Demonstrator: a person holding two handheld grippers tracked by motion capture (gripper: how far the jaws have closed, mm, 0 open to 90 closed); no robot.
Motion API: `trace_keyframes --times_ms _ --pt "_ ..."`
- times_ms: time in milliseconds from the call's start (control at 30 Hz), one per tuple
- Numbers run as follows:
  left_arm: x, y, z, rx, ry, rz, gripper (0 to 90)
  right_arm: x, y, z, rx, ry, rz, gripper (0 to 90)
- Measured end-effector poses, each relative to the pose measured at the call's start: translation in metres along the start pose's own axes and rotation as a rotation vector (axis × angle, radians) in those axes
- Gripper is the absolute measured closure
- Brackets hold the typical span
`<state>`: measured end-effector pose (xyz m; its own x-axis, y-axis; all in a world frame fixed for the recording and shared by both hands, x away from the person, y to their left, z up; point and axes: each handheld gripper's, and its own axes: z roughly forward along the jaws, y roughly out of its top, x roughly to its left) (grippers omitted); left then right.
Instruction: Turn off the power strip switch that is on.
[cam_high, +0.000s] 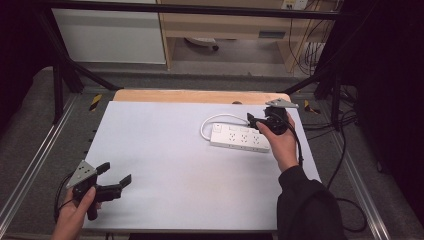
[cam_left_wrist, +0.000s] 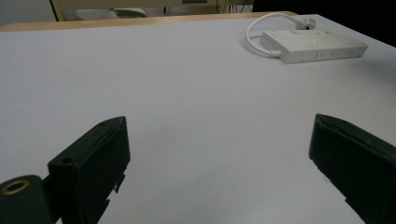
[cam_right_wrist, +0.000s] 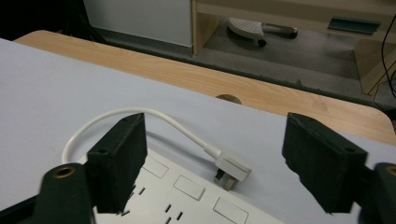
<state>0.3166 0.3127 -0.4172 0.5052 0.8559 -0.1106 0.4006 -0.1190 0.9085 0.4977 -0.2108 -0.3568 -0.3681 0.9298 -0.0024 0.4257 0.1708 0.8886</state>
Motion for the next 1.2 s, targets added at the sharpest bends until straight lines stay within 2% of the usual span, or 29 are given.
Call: trace_keyframes --times_ms 167,500,633,1200 --pt "0.000 0.000 0.001 0.005 -0.001 0.001 5.2 -0.001 -0.001 0.003 -0.010 -0.011 -0.032 37.0" --pt "-0.001 0.000 0.001 0.003 -0.004 0.000 5.2 -0.005 -0.006 0.017 0.003 -0.060 -0.046 59.8" --pt "0.000 0.000 0.000 0.002 -0.005 0.000 5.2 -0.007 -0.008 0.023 0.013 -0.066 -0.043 65.1" --pt "0.000 0.000 0.000 0.004 -0.007 0.005 5.2 -0.007 -0.016 0.040 0.017 -0.041 -0.026 82.4"
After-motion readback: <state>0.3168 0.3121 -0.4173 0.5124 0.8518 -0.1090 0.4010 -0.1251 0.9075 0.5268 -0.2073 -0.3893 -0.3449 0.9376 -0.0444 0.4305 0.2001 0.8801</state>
